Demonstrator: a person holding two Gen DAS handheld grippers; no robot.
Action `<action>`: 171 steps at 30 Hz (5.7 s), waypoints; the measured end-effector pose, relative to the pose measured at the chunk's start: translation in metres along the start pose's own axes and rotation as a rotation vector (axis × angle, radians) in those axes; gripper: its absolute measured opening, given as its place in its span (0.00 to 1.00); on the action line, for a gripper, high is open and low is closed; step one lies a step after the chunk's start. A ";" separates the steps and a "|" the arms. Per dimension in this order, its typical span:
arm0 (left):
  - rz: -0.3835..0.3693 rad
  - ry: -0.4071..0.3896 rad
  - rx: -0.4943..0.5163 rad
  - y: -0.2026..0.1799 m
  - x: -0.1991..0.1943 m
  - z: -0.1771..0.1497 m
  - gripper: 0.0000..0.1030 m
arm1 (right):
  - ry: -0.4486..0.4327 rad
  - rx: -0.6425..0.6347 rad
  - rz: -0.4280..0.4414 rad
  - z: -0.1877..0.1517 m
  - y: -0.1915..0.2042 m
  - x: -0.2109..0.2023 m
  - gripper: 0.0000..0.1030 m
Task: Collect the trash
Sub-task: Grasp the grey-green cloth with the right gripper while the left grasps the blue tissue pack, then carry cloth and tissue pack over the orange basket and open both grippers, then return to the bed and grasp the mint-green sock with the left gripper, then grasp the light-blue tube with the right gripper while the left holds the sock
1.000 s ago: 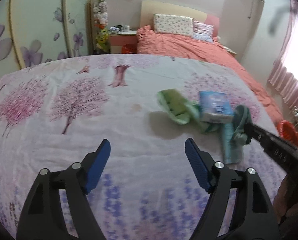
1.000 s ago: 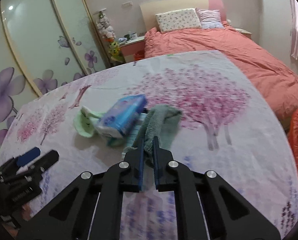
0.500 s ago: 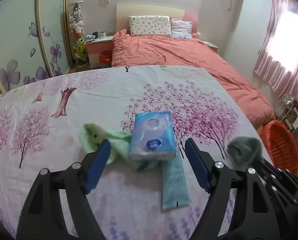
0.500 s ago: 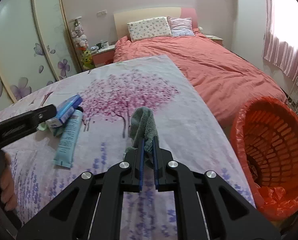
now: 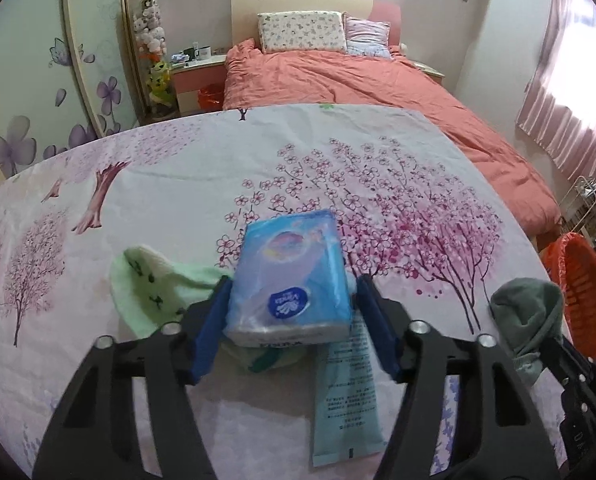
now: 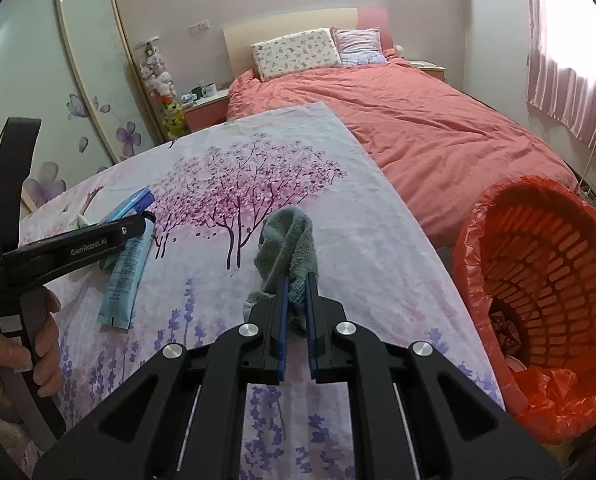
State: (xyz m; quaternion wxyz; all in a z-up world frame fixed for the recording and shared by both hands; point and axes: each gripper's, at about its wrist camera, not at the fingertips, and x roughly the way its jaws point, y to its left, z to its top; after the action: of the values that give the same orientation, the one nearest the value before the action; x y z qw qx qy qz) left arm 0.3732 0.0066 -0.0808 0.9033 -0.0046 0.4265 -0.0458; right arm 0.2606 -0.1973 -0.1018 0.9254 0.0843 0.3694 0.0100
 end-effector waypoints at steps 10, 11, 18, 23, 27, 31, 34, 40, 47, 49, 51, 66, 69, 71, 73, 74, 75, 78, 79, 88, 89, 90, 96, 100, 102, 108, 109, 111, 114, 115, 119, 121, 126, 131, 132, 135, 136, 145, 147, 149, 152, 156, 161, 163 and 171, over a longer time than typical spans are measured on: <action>-0.030 -0.013 -0.046 0.010 0.001 0.003 0.56 | 0.050 0.028 0.021 0.010 0.000 0.013 0.27; -0.027 -0.014 -0.046 0.010 0.001 0.003 0.56 | 0.057 0.031 0.018 0.010 0.000 0.015 0.27; -0.022 -0.028 -0.042 0.008 -0.001 0.004 0.50 | 0.056 0.035 0.018 0.008 -0.002 0.014 0.13; -0.008 -0.061 -0.030 0.010 -0.012 -0.001 0.50 | 0.035 0.026 0.027 0.007 -0.002 0.006 0.10; -0.009 -0.085 -0.023 0.008 -0.026 -0.002 0.50 | 0.013 0.028 0.043 0.007 -0.002 -0.005 0.09; -0.006 -0.121 -0.002 0.005 -0.045 -0.002 0.50 | -0.020 0.024 0.048 0.011 0.000 -0.017 0.09; -0.012 -0.145 0.008 0.001 -0.060 -0.002 0.50 | -0.048 0.025 0.050 0.013 -0.001 -0.030 0.09; -0.028 -0.186 0.036 -0.008 -0.092 -0.004 0.50 | -0.108 0.025 0.041 0.017 -0.005 -0.059 0.09; -0.073 -0.229 0.079 -0.030 -0.127 -0.009 0.50 | -0.202 0.033 0.010 0.019 -0.016 -0.098 0.09; -0.090 -0.240 0.093 -0.038 -0.137 -0.012 0.50 | -0.224 0.044 0.004 0.020 -0.022 -0.107 0.09; -0.105 -0.250 0.110 -0.048 -0.144 -0.013 0.50 | -0.246 0.053 -0.005 0.021 -0.029 -0.115 0.09; -0.276 -0.255 0.243 -0.149 -0.167 -0.030 0.50 | -0.319 0.146 -0.098 0.010 -0.097 -0.146 0.09; -0.324 -0.254 0.278 -0.177 -0.167 -0.035 0.50 | -0.324 0.184 -0.108 0.007 -0.116 -0.149 0.09; -0.351 -0.253 0.299 -0.194 -0.166 -0.040 0.50 | -0.326 0.211 -0.115 0.006 -0.129 -0.150 0.09; -0.370 -0.249 0.316 -0.209 -0.164 -0.043 0.50 | -0.328 0.230 -0.122 0.005 -0.138 -0.150 0.09; -0.381 -0.245 0.326 -0.216 -0.161 -0.046 0.50 | -0.329 0.242 -0.125 0.006 -0.144 -0.150 0.09; -0.388 -0.241 0.334 -0.223 -0.160 -0.048 0.50 | -0.329 0.252 -0.126 0.005 -0.149 -0.149 0.09; -0.414 -0.224 0.356 -0.244 -0.152 -0.053 0.50 | -0.326 0.289 -0.121 0.003 -0.166 -0.147 0.09; -0.420 -0.219 0.363 -0.250 -0.149 -0.054 0.50 | -0.325 0.298 -0.123 0.003 -0.169 -0.145 0.09; -0.450 -0.169 0.401 -0.289 -0.118 -0.060 0.50 | -0.315 0.360 -0.129 0.001 -0.194 -0.131 0.09; -0.449 -0.161 0.402 -0.293 -0.113 -0.060 0.51 | -0.312 0.369 -0.124 0.000 -0.196 -0.129 0.09; -0.447 -0.153 0.402 -0.293 -0.109 -0.059 0.51 | -0.310 0.376 -0.121 0.000 -0.199 -0.127 0.09; -0.375 -0.105 0.387 -0.292 -0.081 -0.058 0.63 | -0.263 0.420 -0.093 0.003 -0.213 -0.110 0.21; -0.321 -0.094 0.353 -0.267 -0.072 -0.053 0.65 | -0.243 0.416 -0.113 -0.001 -0.214 -0.106 0.49; -0.290 -0.100 0.341 -0.252 -0.071 -0.051 0.66 | -0.238 0.402 -0.126 -0.004 -0.210 -0.108 0.49; -0.202 -0.104 0.308 -0.203 -0.069 -0.049 0.68 | -0.220 0.365 -0.157 -0.003 -0.195 -0.110 0.51; -0.184 -0.104 0.302 -0.194 -0.070 -0.049 0.68 | -0.217 0.360 -0.158 -0.003 -0.192 -0.111 0.51; -0.147 -0.103 0.285 -0.174 -0.070 -0.050 0.69 | -0.211 0.341 -0.164 -0.001 -0.186 -0.110 0.52; -0.111 -0.092 0.251 -0.146 -0.068 -0.050 0.70 | -0.204 0.298 -0.180 0.001 -0.171 -0.108 0.55; -0.097 -0.091 0.237 -0.135 -0.067 -0.049 0.70 | -0.203 0.282 -0.185 0.002 -0.166 -0.107 0.56; -0.037 -0.090 0.176 -0.091 -0.067 -0.048 0.71 | -0.185 0.214 -0.183 0.004 -0.142 -0.100 0.60; -0.001 -0.092 0.137 -0.065 -0.067 -0.046 0.71 | -0.176 0.185 -0.178 0.004 -0.131 -0.096 0.61; 0.085 -0.107 0.037 -0.008 -0.064 -0.035 0.71 | -0.144 0.117 -0.157 0.003 -0.098 -0.081 0.63; 0.140 -0.093 -0.102 0.042 -0.046 -0.016 0.71 | -0.105 0.079 -0.125 0.001 -0.072 -0.065 0.63; 0.146 -0.082 -0.120 0.047 -0.040 -0.013 0.71 | -0.098 0.073 -0.119 0.001 -0.069 -0.063 0.63; 0.134 -0.041 -0.168 0.058 -0.024 -0.006 0.71 | -0.075 0.051 -0.101 0.000 -0.053 -0.053 0.63; 0.124 -0.027 -0.183 0.060 -0.018 -0.004 0.71 | -0.070 0.042 -0.097 0.000 -0.048 -0.051 0.63; 0.121 -0.007 -0.145 0.060 0.003 -0.008 0.24 | -0.030 -0.028 -0.051 0.000 0.000 -0.033 0.63; 0.097 -0.001 -0.122 0.070 0.000 -0.009 0.17 | -0.020 -0.047 -0.038 -0.002 0.013 -0.029 0.63; 0.101 -0.004 -0.103 0.081 -0.004 -0.010 0.15 | -0.011 -0.063 -0.018 -0.002 0.027 -0.025 0.63; 0.128 -0.013 -0.071 0.107 -0.015 -0.018 0.15 | 0.001 -0.086 0.013 -0.001 0.048 -0.018 0.63; 0.147 -0.009 -0.046 0.142 -0.028 -0.032 0.16 | 0.021 -0.121 0.057 -0.002 0.076 -0.005 0.63; 0.112 -0.002 -0.093 0.171 -0.036 -0.042 0.18 | 0.079 -0.112 0.104 0.002 0.109 0.022 0.54; 0.095 0.001 -0.109 0.174 -0.035 -0.043 0.19 | 0.096 -0.103 0.110 0.003 0.121 0.032 0.51; 0.053 0.000 -0.150 0.183 -0.036 -0.046 0.21 | 0.116 -0.149 0.043 0.003 0.144 0.048 0.32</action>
State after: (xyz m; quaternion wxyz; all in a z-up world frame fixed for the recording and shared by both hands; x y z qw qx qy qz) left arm 0.3293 0.1936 -0.0916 0.9013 -0.0609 0.4287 0.0104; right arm 0.3037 -0.0519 -0.1084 0.9057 0.0222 0.4189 0.0620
